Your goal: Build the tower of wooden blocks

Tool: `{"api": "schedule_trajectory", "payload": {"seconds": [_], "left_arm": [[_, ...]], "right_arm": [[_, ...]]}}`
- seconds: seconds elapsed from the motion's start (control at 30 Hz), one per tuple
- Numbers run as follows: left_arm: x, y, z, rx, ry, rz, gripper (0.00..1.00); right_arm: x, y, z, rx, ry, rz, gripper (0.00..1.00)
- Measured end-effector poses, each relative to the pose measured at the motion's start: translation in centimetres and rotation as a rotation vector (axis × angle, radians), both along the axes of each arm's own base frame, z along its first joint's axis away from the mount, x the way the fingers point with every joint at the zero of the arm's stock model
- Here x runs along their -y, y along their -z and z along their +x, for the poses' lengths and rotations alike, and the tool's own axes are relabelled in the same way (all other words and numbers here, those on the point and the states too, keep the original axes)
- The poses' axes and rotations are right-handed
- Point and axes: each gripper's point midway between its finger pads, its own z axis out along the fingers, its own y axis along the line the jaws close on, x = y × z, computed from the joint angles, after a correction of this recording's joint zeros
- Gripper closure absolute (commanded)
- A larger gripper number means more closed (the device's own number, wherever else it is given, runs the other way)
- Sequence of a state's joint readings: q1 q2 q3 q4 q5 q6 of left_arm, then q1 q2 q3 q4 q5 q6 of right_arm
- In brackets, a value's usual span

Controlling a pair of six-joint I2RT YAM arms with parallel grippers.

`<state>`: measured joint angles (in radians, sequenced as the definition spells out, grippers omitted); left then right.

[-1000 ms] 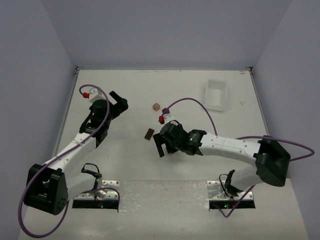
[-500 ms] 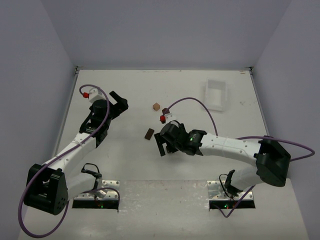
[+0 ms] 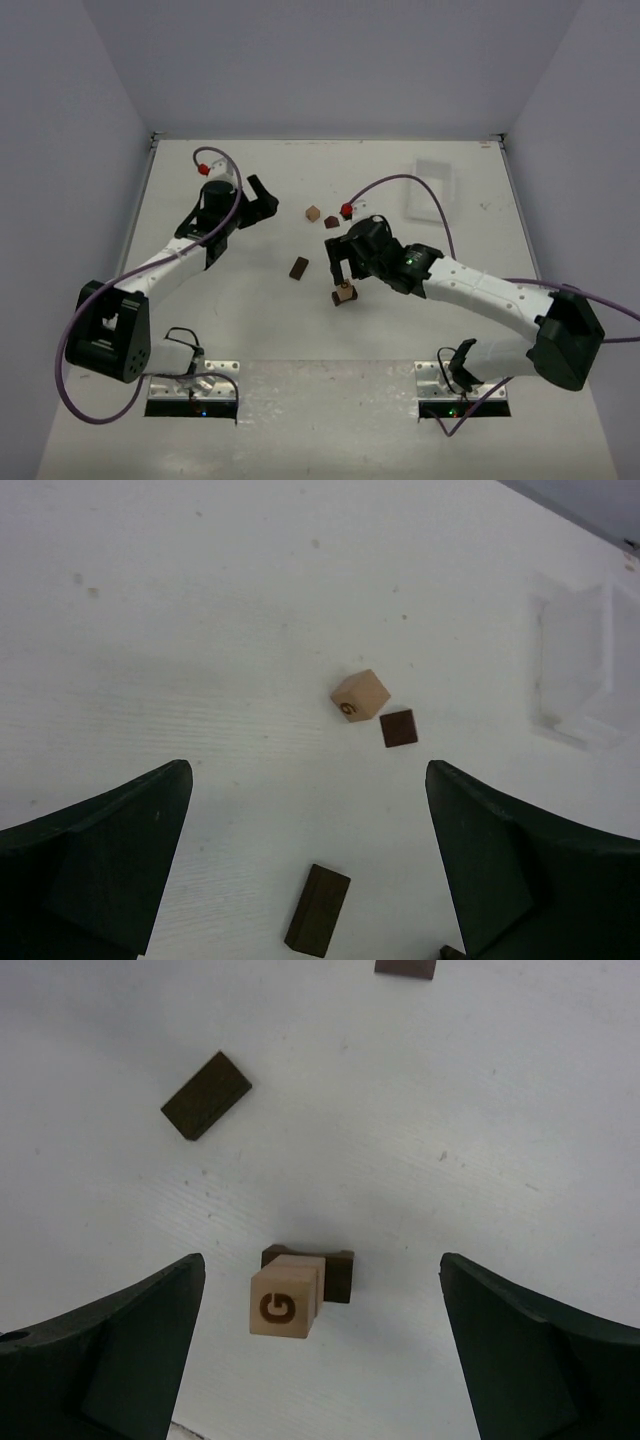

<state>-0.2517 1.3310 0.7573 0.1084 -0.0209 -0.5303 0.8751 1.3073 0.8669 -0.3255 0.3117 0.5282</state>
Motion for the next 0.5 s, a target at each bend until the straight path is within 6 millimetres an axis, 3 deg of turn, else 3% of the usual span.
{"api": "schedule_trajectory", "payload": {"seconds": [0.13,0.23,0.33,0.5], "left_arm": [[3.7,-1.4,3.0,0.006,0.129,-0.018,0.00],[5.7,-1.1,4.8,-0.030,0.166,-0.024,0.00],[7.4,0.2,5.9,-0.106,0.147,-0.015,0.00],[11.1,2.7,7.2,-0.233,0.083,-0.007,0.00]], "right_arm": [[1.9,-2.6,2.6,0.074,0.047,0.106,0.01],[4.5,-3.1,3.9,0.107,0.113,0.141,0.01],[7.2,-2.5,4.8,0.116,0.188,0.146,0.01],[12.4,0.4,5.7,0.085,0.365,0.103,0.01]]}}
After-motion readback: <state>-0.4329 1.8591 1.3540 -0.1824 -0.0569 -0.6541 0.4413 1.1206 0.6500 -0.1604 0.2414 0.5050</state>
